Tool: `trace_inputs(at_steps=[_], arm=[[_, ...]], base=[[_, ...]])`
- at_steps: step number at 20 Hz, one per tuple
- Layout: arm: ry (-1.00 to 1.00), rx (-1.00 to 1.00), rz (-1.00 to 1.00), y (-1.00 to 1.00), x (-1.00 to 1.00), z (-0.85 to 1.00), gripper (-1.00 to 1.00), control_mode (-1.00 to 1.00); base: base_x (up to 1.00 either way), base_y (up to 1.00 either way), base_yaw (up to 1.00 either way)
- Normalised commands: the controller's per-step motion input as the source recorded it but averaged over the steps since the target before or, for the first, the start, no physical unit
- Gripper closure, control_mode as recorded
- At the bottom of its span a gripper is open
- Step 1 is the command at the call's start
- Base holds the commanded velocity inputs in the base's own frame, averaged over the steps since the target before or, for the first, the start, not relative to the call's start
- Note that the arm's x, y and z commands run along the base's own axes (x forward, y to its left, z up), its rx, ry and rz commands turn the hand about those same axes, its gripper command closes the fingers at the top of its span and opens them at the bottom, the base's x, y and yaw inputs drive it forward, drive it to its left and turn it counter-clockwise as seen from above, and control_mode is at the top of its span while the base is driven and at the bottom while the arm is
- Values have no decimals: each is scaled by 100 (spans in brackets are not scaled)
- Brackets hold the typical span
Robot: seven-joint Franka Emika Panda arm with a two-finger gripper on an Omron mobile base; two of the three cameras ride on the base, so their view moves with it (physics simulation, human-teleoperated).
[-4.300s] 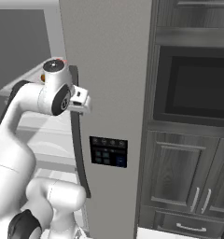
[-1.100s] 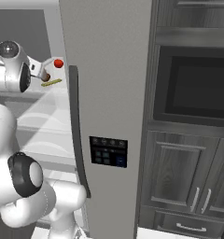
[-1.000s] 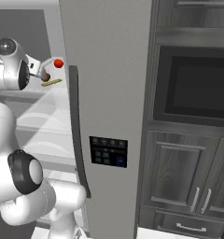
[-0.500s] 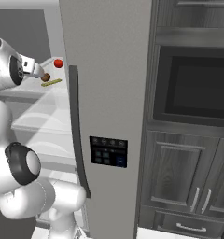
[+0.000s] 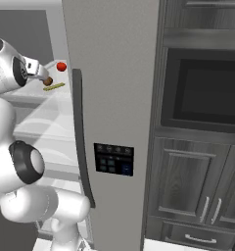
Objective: Pick the egg and butter from the fridge and place them by the bowl for mixing.
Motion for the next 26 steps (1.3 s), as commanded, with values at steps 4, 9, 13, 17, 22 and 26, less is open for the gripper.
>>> trace_inputs(at_steps=[4,9,13,17,22,26], arm=[[0,0,0,0,21,-17,-100,-100],[0,0,0,1,21,-26,-100,-100],[0,0,0,3,24,-3,-100,-100],[0,0,0,9,27,0,-100,-100],[0,0,0,18,28,-1,-100,-100],[0,0,0,24,20,-5,-100,-100]], base=[[0,0,0],[0,0,0],[0,0,0],[0,0,0],[0,0,0],[0,0,0]])
